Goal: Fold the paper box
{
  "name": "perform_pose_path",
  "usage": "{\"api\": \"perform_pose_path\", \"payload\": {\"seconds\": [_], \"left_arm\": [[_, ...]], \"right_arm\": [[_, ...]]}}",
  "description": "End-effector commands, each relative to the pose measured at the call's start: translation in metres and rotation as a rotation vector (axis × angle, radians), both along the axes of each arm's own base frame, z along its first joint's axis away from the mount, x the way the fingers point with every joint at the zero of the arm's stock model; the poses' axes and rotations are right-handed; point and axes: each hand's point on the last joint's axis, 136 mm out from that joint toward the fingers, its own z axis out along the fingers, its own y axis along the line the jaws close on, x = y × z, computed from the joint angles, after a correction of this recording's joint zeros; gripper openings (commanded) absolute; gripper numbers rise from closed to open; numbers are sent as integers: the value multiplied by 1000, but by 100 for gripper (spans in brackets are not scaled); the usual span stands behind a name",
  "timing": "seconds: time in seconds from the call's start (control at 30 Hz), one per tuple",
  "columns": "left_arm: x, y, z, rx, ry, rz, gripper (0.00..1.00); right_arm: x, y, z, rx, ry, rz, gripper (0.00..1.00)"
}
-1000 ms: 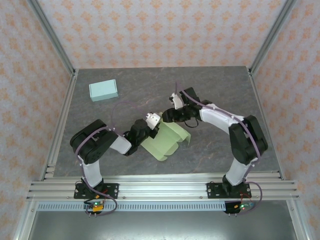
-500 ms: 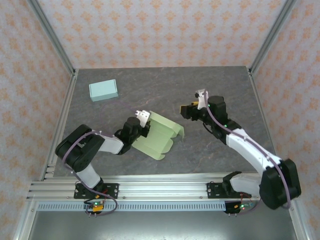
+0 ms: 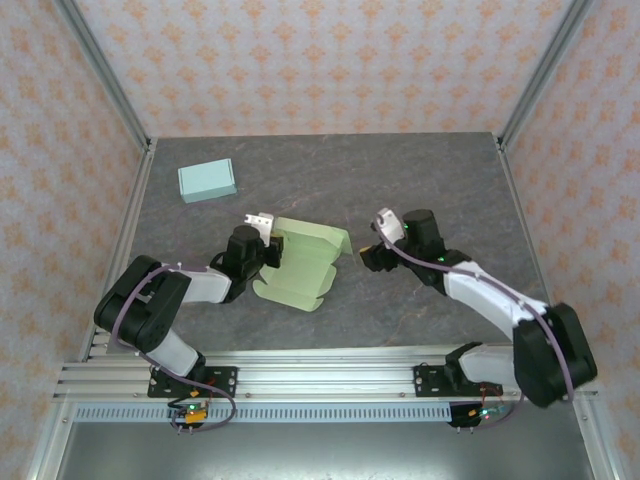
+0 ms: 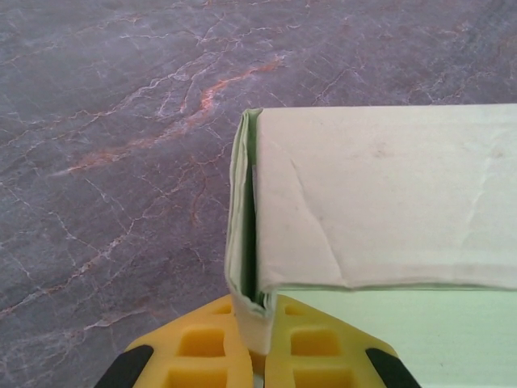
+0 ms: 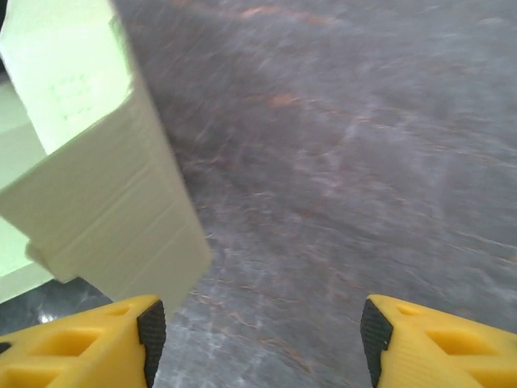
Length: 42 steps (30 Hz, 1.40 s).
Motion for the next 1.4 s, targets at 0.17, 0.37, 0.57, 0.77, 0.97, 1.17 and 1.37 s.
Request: {"api": "perform_pose_path", "payload": {"seconds": [0.17,0.37,0.57,0.77,0.97,1.17,1.37], "left_arm": [[4,-16,12,-98,12,-58,0],[7,-15,11,-103,33,-38,0],[7,-5,5,-61,57,46,0],[12,2,4,-74,93,184,0],[12,-4,18,-25,78,217,0],[9,-7,24,-39,89,264,0],[8,-2,23,-67,113,337,0]], "right_arm": [[17,55,22,71,-78,222,50],[16,83,15,111,-71,246,40],[43,89,20,187,-117,86,34],[66,97,19,196,-230,-98,39],[98,83,31,186,-356,-362,39],[112,69,42,156,-462,-597,38],[118,50,35,103,-500,-749,16]]}}
